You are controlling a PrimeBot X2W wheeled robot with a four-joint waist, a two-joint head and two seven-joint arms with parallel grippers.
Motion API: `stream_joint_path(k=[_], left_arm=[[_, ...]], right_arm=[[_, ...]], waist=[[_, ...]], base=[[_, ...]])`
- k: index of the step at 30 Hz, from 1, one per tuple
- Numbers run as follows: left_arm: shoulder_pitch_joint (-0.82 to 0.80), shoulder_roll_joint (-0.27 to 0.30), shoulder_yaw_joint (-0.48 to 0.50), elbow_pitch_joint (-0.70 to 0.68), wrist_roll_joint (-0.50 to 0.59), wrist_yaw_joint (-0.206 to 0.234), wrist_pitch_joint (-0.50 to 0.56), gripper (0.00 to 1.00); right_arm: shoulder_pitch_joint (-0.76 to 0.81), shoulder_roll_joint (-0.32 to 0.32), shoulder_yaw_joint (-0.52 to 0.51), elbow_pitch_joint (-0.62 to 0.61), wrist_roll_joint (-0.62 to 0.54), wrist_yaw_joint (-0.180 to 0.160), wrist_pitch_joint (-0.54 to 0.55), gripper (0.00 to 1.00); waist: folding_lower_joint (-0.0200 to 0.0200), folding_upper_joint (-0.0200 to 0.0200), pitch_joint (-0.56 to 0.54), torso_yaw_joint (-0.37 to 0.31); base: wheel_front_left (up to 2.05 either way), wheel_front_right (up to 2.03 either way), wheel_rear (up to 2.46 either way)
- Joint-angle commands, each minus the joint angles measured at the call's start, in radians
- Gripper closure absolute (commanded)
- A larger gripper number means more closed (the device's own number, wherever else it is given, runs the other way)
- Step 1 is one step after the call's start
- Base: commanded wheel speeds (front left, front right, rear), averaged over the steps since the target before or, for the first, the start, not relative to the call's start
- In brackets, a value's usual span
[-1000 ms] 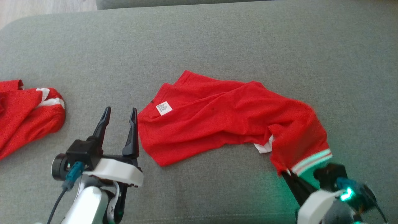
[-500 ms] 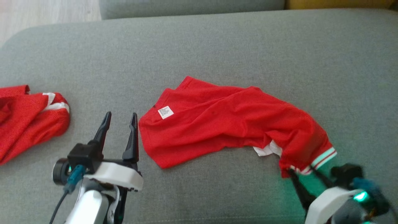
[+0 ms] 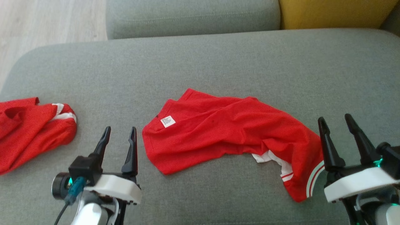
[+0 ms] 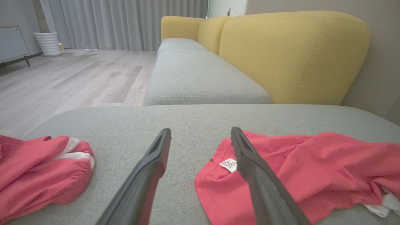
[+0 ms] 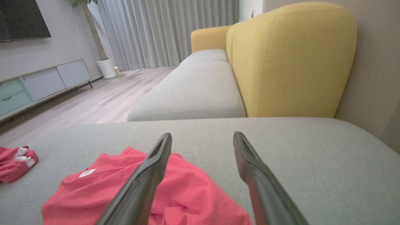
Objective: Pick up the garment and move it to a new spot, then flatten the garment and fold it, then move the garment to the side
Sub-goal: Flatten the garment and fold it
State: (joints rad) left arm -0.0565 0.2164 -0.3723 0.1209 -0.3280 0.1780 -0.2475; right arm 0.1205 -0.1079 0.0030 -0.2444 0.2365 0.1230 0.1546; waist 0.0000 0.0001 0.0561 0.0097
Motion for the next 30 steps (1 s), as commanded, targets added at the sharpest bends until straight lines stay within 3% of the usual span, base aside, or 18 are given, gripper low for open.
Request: stream_joint_path(k=[1,10,21,30], left_arm=[[-0.016,0.020,0.042,-0.037,-0.002,0.011,-0.001,0.00],[0.014,0.031,0.017,-0.062,0.005,0.015,0.026,0.00],[0.009,0.037,0.015,-0.077,0.003,0.025,0.029,0.00],[-0.044,0.027,0.008,-0.085,0.005,0.021,0.019,0.00]], right_arm=[[-0.046,-0.005,0.014,-0.026,-0.010,0.008,-0.015,0.00],[-0.050,0.019,0.005,0.068,-0.033,0.008,-0.058,0.00],[-0.062,0.025,-0.003,0.100,-0.027,0.008,-0.063,0.00],[-0.238,-0.063,-0.052,0.275,0.023,0.008,-0.068,0.00]], waist=[[0.0000,-0.0001,-0.011,0.001],[0.0000,-0.0001,-0.036,0.011],[0.0000,-0.0001,-0.022,0.018],[0.0000,-0.0001,0.061,0.048]], base=[[0.00,0.00,0.00],[0.00,0.00,0.00],[0.00,0.00,0.00],[0.00,0.00,0.00]])
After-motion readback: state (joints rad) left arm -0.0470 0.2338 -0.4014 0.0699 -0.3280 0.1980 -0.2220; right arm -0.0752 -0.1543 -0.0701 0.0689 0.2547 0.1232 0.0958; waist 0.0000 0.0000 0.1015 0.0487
